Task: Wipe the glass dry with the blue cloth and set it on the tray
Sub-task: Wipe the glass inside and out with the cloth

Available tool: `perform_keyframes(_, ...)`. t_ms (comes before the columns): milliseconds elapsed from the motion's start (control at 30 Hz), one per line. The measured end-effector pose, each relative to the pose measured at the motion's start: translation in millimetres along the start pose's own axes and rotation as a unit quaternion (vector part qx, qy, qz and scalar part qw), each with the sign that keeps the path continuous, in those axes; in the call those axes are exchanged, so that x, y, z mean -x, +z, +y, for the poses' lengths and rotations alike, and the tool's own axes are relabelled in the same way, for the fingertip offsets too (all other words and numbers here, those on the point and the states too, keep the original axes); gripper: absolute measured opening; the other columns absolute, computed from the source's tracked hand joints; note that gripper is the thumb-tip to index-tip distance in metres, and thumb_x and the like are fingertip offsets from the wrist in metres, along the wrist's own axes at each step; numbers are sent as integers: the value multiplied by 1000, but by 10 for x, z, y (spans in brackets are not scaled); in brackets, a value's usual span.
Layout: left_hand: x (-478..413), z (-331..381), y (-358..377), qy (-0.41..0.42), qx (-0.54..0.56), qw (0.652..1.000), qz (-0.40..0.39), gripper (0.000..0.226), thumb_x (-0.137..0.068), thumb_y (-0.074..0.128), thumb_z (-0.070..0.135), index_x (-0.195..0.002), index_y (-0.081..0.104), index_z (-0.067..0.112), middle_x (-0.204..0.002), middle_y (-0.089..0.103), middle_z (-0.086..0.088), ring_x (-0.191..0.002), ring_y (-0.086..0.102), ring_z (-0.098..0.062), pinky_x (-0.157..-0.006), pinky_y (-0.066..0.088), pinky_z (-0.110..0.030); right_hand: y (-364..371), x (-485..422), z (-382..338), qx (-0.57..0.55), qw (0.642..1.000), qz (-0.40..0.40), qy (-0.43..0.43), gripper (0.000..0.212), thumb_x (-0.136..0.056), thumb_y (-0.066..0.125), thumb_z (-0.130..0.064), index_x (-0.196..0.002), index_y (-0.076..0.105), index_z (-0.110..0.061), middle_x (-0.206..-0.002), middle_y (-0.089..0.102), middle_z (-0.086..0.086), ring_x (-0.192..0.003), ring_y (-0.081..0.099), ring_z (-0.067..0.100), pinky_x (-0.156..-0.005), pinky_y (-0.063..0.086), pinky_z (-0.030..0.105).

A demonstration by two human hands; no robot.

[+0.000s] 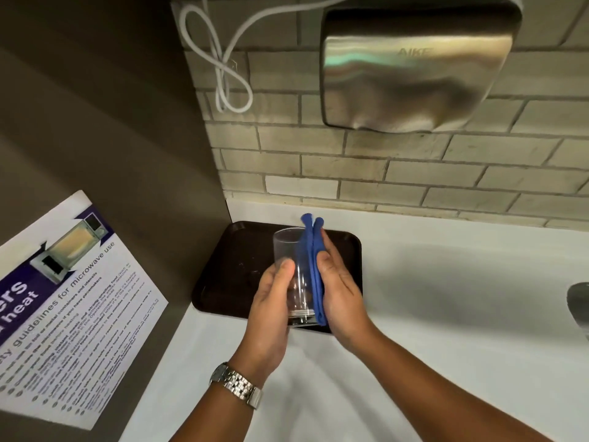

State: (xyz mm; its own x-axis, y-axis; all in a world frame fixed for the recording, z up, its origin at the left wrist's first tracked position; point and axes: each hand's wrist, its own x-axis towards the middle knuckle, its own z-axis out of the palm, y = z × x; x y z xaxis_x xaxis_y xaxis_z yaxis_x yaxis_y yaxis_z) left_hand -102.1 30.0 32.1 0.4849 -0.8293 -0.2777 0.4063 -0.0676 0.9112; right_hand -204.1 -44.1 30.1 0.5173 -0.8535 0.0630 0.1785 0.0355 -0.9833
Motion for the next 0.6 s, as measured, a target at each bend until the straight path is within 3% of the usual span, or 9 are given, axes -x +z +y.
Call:
perform_keyframes(100,17,-25,-31,-12,13,1000,-6,36,-110,63,46,-138,74,26,-124,87,-8,-117,83,-28,-92,68,-40,22,62,22,-31,996,51,61,45,-109,49,-44,-153,53,-47,-136,77,-9,-122,77,16,-95,62,26)
perform_keyframes(200,61,-75,-22,-9,12,1000,-9,37,-112,59,46,-139,74,26,-124,87,-7,-117,83,-26,-93,67,-40,5,19,-5,-50,990,62,118,36,-114,47,-41,-145,63,-41,-120,84,-1,-108,83,20,-83,66,29)
perform_keyframes(300,49,-70,-25,7,15,1000,8,38,-113,57,47,-139,74,25,-124,86,-9,-116,83,-29,-89,68,-39,55,95,5,-6,996,22,82,37,-115,44,-38,-144,57,-55,-125,81,-18,-115,79,10,-87,63,20)
perform_keyframes(400,22,-32,-46,17,19,999,18,39,-113,58,46,-139,75,23,-126,85,-11,-118,82,-30,-92,68,-41,96,190,49,-3,998,-3,58,45,-116,42,-37,-160,44,-45,-135,74,-24,-125,73,7,-95,58,16)
perform_keyframes(467,24,-13,-41,12,29,999,11,40,-113,58,47,-139,76,22,-126,86,-10,-116,84,-28,-88,69,-38,68,184,39,-16,997,25,77,38,-112,46,-46,-145,63,-41,-122,82,-15,-116,78,12,-88,61,19)
perform_keyframes(533,28,-12,-30,7,40,999,15,43,-112,59,50,-139,76,22,-126,87,-9,-116,84,-28,-94,67,-43,35,141,37,-35,990,50,127,35,-107,52,-55,-109,82,-39,-103,86,-3,-99,82,18,-80,63,26)
perform_keyframes(600,9,-31,-20,8,31,999,36,44,-112,57,52,-139,74,21,-120,88,-6,-112,85,-26,-96,66,-46,3,106,78,-34,988,39,148,35,-109,50,-52,-112,81,-36,-107,86,3,-96,83,19,-80,64,30)
